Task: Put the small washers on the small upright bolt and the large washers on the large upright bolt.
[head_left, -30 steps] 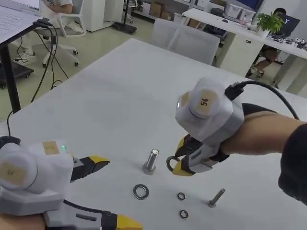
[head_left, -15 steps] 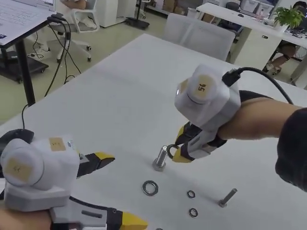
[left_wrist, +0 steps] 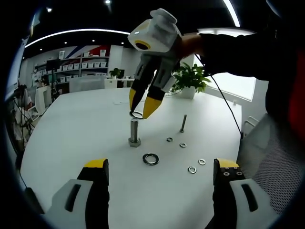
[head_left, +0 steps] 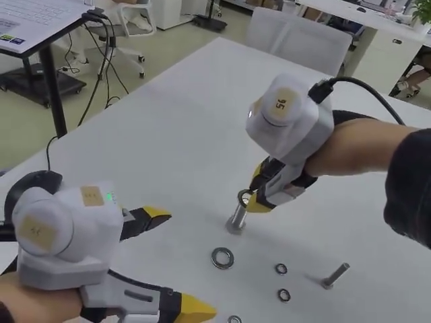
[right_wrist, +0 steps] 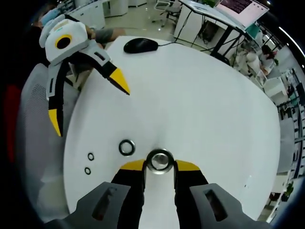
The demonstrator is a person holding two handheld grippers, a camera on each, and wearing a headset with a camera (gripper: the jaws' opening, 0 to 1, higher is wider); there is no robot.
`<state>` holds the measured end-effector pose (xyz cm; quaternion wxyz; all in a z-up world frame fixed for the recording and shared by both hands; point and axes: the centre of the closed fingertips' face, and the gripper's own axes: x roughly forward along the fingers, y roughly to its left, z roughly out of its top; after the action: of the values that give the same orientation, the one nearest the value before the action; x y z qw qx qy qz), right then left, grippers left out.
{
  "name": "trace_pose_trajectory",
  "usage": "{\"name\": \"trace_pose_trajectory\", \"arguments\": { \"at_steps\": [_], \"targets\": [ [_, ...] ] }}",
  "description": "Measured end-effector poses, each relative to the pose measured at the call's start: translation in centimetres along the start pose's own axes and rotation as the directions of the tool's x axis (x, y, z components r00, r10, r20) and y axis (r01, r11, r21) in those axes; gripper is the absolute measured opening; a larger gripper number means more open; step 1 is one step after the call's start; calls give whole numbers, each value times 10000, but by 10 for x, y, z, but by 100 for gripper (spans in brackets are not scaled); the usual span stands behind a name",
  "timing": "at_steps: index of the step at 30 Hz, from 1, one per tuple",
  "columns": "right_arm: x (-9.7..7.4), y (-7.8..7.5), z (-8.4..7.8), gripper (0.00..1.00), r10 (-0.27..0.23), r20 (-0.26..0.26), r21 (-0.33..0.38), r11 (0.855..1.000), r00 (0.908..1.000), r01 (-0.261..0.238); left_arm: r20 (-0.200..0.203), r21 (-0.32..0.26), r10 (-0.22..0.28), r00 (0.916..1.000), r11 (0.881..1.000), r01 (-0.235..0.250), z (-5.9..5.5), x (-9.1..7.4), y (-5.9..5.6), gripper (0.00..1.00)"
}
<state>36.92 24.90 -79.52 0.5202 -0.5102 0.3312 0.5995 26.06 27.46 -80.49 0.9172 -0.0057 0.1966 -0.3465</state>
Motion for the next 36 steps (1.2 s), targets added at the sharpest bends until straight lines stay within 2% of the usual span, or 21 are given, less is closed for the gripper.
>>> {"name": "trace_pose_trajectory", "arguments": {
  "at_steps": [12,19,36],
  "targets": [
    [12,-6,-7,23,347,-144,-1,9994,9993,-347,-112,18,26,9999,10000,-26,-2,3,-1,91],
    [15,-2,-8,23,501,-182,16,9987,9986,-500,-145,-6,25,9999,10000,-25,-3,4,-1,90],
    [45,-1,-14,23,926,-559,7,9957,9941,-927,-178,-168,72,9998,9998,-75,-9,2,-3,90]
  ]
}}
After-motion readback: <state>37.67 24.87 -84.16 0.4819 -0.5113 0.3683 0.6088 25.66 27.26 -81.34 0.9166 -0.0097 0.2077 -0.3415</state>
